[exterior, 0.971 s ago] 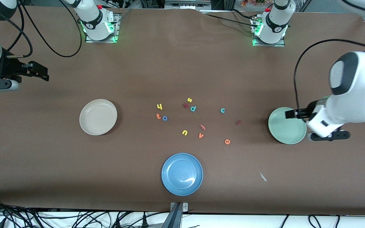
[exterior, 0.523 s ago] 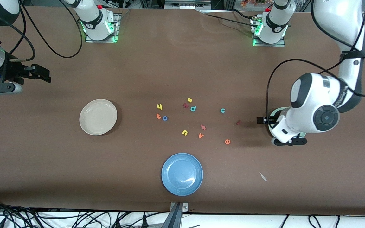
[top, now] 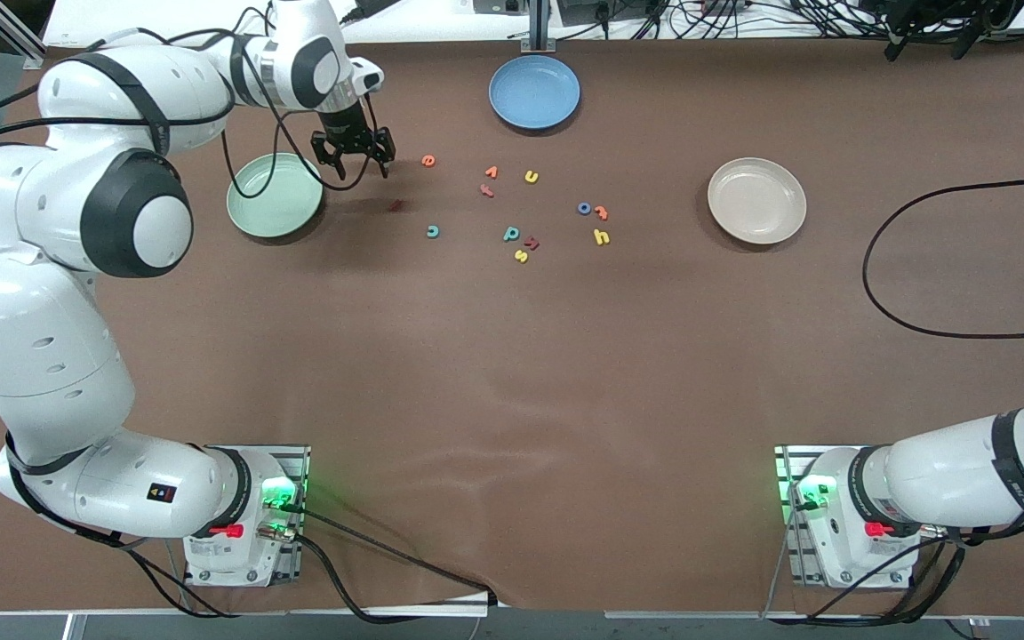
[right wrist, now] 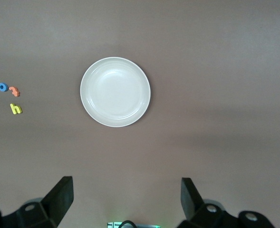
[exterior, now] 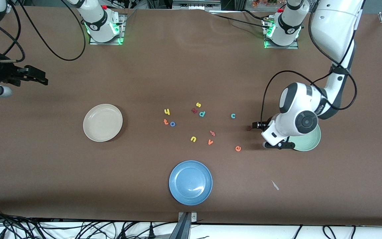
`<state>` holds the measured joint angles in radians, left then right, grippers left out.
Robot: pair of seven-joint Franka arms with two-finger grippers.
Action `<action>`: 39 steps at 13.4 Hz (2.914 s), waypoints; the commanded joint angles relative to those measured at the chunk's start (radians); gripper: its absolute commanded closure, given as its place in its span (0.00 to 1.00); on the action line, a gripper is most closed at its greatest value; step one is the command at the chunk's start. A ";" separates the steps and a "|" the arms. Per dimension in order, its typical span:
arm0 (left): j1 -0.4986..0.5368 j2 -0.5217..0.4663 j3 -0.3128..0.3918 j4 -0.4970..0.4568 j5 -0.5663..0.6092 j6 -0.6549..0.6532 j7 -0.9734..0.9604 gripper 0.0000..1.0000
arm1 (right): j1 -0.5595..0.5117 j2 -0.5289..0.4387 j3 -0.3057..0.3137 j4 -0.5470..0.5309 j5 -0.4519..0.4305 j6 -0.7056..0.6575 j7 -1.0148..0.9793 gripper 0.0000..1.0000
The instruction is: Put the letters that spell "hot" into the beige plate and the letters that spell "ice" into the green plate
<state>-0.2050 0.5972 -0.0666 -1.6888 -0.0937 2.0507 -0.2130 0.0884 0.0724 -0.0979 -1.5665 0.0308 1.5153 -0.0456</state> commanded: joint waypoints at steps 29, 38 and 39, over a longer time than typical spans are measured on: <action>0.065 -0.020 -0.010 0.021 -0.017 -0.093 0.044 1.00 | 0.180 0.213 0.377 -0.196 -0.011 0.449 0.486 0.00; 0.306 0.008 -0.006 0.003 0.117 -0.167 0.302 1.00 | 0.217 0.362 0.455 -0.372 -0.104 0.836 0.633 0.00; 0.314 0.032 -0.006 0.003 0.117 -0.159 0.302 1.00 | 0.218 0.368 0.455 -0.392 -0.127 0.865 0.644 0.00</action>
<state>0.0924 0.5875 -0.0632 -1.6894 0.0032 1.8772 0.0610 0.2995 0.4295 0.3523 -1.9298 -0.0513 2.3283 0.5553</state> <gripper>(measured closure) 0.934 0.000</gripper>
